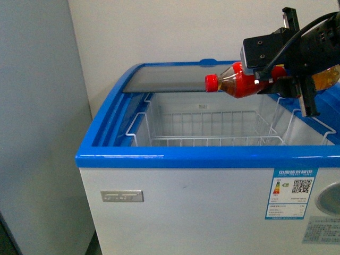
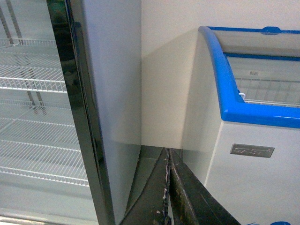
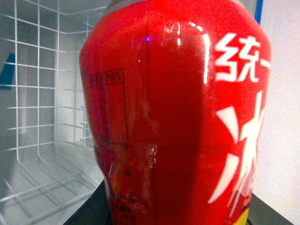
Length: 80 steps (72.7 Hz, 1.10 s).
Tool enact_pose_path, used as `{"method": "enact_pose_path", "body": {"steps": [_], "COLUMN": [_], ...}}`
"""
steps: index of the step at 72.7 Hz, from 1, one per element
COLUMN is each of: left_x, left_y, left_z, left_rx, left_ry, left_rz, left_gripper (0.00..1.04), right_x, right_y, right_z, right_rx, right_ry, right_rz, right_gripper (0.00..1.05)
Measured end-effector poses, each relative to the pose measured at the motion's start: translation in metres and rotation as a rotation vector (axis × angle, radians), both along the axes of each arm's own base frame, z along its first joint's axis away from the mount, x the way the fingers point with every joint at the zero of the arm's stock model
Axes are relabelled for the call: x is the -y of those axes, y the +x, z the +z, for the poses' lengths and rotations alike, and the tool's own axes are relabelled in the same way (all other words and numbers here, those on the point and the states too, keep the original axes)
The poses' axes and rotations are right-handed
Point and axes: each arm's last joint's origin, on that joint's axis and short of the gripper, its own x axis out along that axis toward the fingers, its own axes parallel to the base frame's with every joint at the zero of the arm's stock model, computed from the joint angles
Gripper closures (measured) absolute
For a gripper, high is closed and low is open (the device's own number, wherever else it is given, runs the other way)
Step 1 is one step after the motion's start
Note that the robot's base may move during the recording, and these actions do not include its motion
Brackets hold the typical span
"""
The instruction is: Put drink in fridge
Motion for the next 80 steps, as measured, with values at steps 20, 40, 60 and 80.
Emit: {"method": "enact_pose_path", "body": {"steps": [20, 40, 60, 80], "left_x": [0.000, 0.000, 0.000, 0.000], "left_y": [-0.012, -0.012, -0.012, -0.012], "left_z": [-0.003, -0.003, -0.003, -0.003], "left_rx": [-0.010, -0.006, -0.006, -0.006], "left_ry": [0.000, 0.000, 0.000, 0.000], "left_rz": [0.000, 0.000, 0.000, 0.000], "left_gripper": [1.02, 1.02, 1.02, 1.02], "right_x": [-0.004, -0.015, -0.014, -0.017], "right_y": [0.025, 0.036, 0.047, 0.049], "right_z": [-0.037, -0.057, -0.078, -0.106], "right_rx": [-0.010, 0.024, 0.039, 0.014], "right_ry": [0.033, 0.054, 0.076, 0.080], "right_rz": [-0.029, -0.010, -0.047, -0.058], "right_gripper": [0.68, 0.68, 0.68, 0.68]}}
